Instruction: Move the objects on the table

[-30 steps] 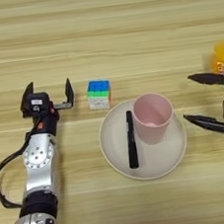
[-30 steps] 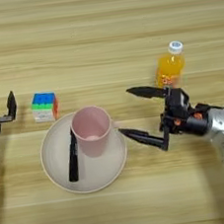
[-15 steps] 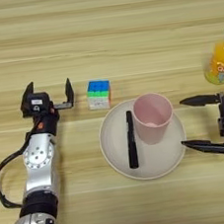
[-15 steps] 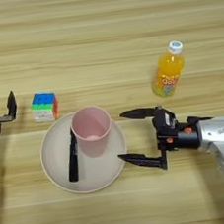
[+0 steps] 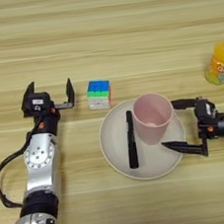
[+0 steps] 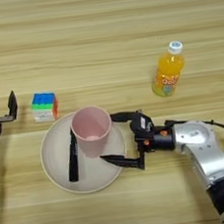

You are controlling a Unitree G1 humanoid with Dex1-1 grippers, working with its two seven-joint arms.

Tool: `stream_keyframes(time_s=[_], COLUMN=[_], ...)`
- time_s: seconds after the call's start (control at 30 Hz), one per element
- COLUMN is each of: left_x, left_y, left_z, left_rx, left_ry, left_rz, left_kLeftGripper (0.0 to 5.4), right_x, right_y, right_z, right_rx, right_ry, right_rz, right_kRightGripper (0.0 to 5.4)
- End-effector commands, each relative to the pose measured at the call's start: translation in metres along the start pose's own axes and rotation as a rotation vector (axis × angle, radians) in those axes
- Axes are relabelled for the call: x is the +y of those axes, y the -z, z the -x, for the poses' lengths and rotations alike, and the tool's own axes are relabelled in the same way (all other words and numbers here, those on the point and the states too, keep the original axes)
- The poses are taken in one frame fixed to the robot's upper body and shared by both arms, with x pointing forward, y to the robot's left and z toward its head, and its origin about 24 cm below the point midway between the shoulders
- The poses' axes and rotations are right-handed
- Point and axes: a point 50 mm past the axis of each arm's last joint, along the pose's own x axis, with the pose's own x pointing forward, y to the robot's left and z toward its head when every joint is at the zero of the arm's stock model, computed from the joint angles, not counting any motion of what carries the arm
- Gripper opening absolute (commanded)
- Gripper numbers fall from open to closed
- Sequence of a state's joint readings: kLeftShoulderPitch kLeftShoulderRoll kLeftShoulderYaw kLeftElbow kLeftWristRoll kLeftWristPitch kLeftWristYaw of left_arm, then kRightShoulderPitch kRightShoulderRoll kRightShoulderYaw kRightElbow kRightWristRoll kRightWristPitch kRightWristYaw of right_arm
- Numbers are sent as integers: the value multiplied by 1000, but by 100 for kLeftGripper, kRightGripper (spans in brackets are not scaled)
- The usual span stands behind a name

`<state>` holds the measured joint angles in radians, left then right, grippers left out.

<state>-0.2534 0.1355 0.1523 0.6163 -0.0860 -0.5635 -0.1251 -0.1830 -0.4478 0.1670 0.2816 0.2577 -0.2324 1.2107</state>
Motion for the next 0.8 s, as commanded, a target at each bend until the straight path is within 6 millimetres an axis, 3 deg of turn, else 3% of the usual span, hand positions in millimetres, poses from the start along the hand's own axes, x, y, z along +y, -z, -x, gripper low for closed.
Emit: stream_keyframes(time_s=[0.03,0.7,0.8], left_x=[-2,-3,-4], left_y=[-1,-2,-2], left_z=[-1,-2,-1], left_rx=[-5,-8,-10], left_ry=[3,3,3], left_rz=[-7,-4,-4], left_kLeftGripper=[540,540,540], right_x=[-2,-10,-9], right_y=[-3,3,3], right_z=[-6,-35,-35], right_rx=[2,19,18], right_ry=[-19,94,88], right_rz=[31,66,67], right_kRightGripper=[538,538,512])
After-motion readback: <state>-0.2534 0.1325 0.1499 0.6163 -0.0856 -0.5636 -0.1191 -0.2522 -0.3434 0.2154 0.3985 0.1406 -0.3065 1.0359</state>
